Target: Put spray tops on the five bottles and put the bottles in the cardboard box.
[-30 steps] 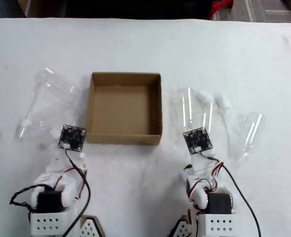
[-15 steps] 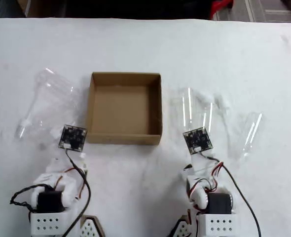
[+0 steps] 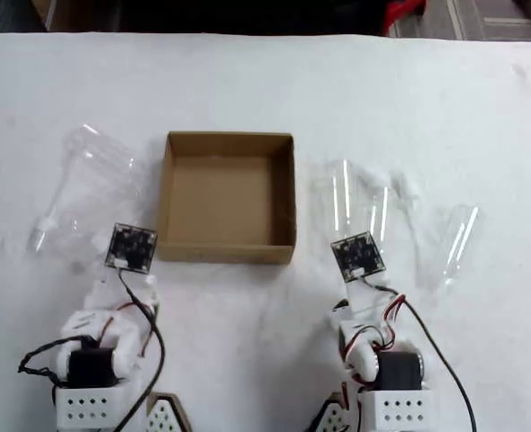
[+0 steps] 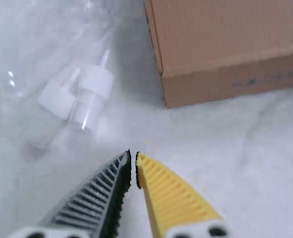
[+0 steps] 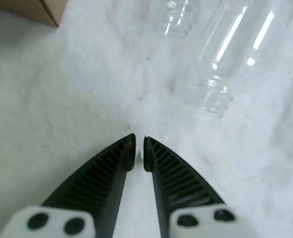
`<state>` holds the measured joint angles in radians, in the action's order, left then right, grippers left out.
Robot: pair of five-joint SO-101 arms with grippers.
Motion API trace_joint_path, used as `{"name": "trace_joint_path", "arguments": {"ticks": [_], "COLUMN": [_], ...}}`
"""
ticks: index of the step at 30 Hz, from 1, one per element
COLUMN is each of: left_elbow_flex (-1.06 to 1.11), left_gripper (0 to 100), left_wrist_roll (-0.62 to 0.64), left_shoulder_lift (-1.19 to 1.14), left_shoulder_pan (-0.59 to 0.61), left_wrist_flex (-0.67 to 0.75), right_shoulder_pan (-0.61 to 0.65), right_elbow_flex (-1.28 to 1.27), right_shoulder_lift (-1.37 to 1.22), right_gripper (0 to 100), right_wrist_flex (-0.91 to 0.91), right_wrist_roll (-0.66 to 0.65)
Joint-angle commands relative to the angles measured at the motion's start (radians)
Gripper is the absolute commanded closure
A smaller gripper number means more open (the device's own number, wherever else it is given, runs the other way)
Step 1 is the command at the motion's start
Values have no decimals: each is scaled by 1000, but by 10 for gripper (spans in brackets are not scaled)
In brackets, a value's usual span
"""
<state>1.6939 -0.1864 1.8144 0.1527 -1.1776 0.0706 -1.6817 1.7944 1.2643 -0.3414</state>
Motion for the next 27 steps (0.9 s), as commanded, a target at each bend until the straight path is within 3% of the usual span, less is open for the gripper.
{"name": "trace_joint_path", "arguments": {"ticks": [1,12,21,27], "left_elbow_flex": [-55,-319,-265,-348], "left_gripper": [979,979,979,979], "left_wrist_roll": [0,0,-3,-9], "left_shoulder_lift": [8,8,10,10], "left_shoulder_pan": [62,35,53,127], "left_wrist_flex": [173,192,172,109], "right_shoulder_pan": [2,2,2,2], "right_elbow_flex": [-9,-9,-9,-9], "right_shoulder_lift": [5,5,5,5], "right_gripper": [981,981,981,981], "right_wrist_flex": [4,4,4,4], "right_wrist_roll": [-5,-5,-5,-5]}}
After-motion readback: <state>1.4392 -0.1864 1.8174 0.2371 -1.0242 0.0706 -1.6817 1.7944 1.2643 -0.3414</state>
